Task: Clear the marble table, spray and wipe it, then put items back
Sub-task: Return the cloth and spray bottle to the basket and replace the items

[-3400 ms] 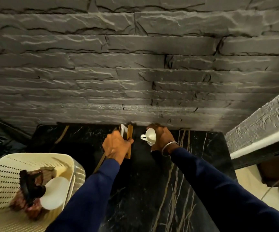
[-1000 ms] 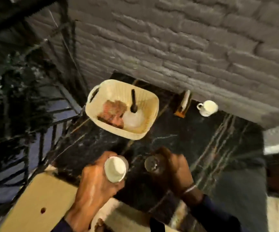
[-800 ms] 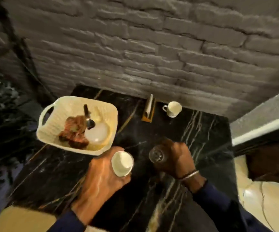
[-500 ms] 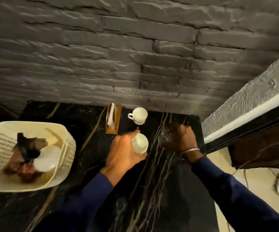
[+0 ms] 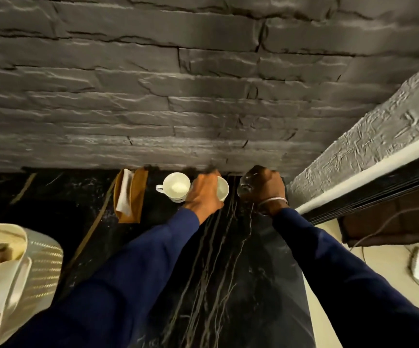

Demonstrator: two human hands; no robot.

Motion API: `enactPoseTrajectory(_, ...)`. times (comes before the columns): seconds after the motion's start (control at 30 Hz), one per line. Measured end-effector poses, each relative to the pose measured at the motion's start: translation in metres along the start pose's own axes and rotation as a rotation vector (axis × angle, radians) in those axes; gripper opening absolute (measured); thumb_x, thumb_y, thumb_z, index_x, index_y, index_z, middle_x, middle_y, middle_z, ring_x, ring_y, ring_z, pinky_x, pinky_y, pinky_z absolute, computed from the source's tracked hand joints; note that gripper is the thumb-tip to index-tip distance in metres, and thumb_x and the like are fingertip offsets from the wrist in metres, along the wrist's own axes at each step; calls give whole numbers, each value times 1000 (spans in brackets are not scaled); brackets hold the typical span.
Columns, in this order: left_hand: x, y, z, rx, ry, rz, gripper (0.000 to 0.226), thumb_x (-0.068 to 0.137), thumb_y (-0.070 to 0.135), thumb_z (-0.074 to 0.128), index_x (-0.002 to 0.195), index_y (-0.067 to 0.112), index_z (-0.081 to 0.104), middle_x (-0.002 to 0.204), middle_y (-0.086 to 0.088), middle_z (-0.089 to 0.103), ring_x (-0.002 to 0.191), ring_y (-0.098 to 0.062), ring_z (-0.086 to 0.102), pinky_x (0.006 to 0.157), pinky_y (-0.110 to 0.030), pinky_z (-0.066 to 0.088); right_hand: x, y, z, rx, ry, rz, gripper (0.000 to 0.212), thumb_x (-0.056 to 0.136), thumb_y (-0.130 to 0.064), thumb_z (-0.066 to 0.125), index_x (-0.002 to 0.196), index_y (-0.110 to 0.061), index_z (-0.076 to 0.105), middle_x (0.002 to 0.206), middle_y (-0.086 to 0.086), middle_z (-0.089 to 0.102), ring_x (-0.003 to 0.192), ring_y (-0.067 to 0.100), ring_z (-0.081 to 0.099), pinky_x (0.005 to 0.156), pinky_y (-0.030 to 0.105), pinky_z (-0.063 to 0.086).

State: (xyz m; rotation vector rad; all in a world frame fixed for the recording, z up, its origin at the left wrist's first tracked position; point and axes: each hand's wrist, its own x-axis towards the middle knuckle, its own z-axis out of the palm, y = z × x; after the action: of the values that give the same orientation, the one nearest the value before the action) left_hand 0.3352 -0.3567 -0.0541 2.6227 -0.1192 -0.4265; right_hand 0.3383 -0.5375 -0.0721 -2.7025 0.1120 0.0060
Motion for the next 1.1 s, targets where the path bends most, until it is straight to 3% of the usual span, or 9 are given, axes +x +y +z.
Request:
enactPoseTrajectory(0.2, 8, 5, 7, -1, -9, 3, 66, 62, 23, 85, 119, 18, 53, 116, -12, 62, 108, -33, 58, 85, -39, 50, -7, 4, 7, -30, 13, 28, 28, 72, -40, 73, 85, -15, 66, 78, 7, 72, 73, 31, 70, 56, 21, 36)
enactPoseTrajectory(0.37, 6, 10, 5, 58, -12, -11, 69, 63, 19, 85, 121, 15, 50, 118, -13, 62, 107, -35, 61, 84, -40, 51, -11, 4, 5, 15, 6, 36, 31, 72, -36, 76, 94, -17, 66, 85, 8, 73, 78, 30, 70, 60, 22, 38)
enactPoseTrajectory(0.6, 2, 17, 5, 104, -61, -33, 87, 60, 18, 89, 132, 12, 40, 130, -12, 54, 117, -33, 56, 92, -40, 49, -11, 7, 12, 33, -11, 66, 35, 65, -34, 79, 93, -18, 65, 87, 9, 73, 81, 32, 70, 61, 23, 43)
enactPoseTrajectory(0.67, 0, 18, 4, 152, -72, -25, 99, 57, 23, 91, 137, 11, 34, 135, -14, 48, 122, -34, 50, 96, -42, 46, -11, 9, 10, 36, -66, 56, 47, 61, -33, 83, 101, -19, 64, 93, 11, 72, 86, 33, 69, 66, 29, 51)
enactPoseTrajectory(0.77, -6, 20, 0, 220, -14, 36, 114, 50, 32, 92, 142, 15, 27, 142, -13, 38, 130, -33, 40, 104, -42, 39, -20, 13, 1, -6, -86, 26, 87, 45, -35, 92, 122, -20, 53, 110, 13, 66, 101, 35, 62, 80, 39, 55)
enactPoseTrajectory(0.8, -11, 21, -2, 207, 30, 63, 113, 51, 34, 92, 143, 16, 27, 142, -12, 38, 130, -31, 39, 106, -41, 38, -27, 13, -4, -11, -16, 20, 89, 43, -37, 92, 122, -18, 54, 111, 15, 64, 101, 36, 60, 80, 40, 54)
enactPoseTrajectory(0.93, -43, 21, -15, 107, 244, 233, 93, 66, 31, 83, 142, 14, 32, 142, -10, 42, 131, -27, 41, 109, -34, 35, -61, -6, -21, 45, 279, -74, 66, 55, -52, 81, 104, -12, 62, 105, 15, 61, 95, 35, 55, 79, 40, 46)
enactPoseTrajectory(1.0, -61, 15, -26, 67, 330, 320, 78, 74, 28, 77, 139, 12, 37, 140, -10, 46, 129, -25, 44, 109, -32, 38, -74, -26, -30, 53, 304, -90, 62, 61, -59, 71, 103, -14, 64, 108, 13, 60, 98, 33, 55, 82, 39, 44)
enactPoseTrajectory(1.1, -89, -6, -53, 32, 438, 355, 58, 84, 27, 67, 135, 12, 44, 135, -9, 52, 125, -23, 49, 106, -35, 41, -92, -72, -43, 120, 307, -143, 45, 69, -47, 71, 98, -13, 67, 104, 11, 63, 96, 31, 57, 81, 27, 36)
